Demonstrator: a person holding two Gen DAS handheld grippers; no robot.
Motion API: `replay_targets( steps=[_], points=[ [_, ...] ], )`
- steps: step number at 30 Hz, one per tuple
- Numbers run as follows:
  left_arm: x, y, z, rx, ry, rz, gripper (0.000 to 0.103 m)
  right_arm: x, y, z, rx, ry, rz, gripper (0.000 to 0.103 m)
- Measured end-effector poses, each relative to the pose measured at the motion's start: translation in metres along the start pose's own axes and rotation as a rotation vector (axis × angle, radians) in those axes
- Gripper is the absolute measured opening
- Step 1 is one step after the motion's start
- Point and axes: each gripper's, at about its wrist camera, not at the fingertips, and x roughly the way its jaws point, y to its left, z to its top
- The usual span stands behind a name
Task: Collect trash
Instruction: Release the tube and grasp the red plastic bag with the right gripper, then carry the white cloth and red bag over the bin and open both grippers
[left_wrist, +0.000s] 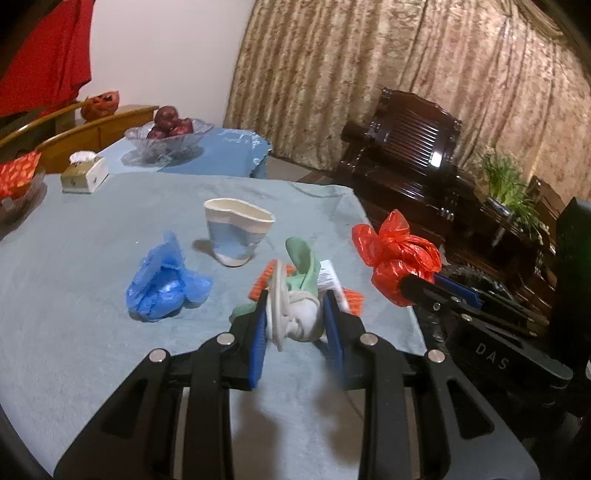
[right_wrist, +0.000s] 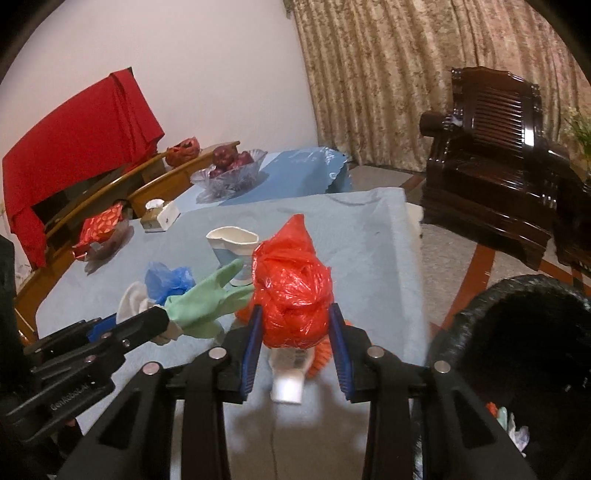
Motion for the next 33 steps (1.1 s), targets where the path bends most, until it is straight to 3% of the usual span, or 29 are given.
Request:
replay_targets(
  steps=[15, 25, 33],
  points=[
    [-0.021, -0.075, 0.003, 0.109, -0.037, -0.106, 0.027, -0.075, -0.037, -0.004, 0.034, -0.078, -0.083, 0.035],
    [-0.014, -0.149, 0.005, 0.191, -0.046, -0.226, 0.027, -0.122, -0.094, -0.014, 0.082, -0.104, -0.205, 0.035],
    [0.008, -0.2, -0.005, 0.241, -0.005, -0.297, 0.027, -0.144, -0.138, -0.027, 0.137, -0.099, -0.301, 0.035]
  ],
)
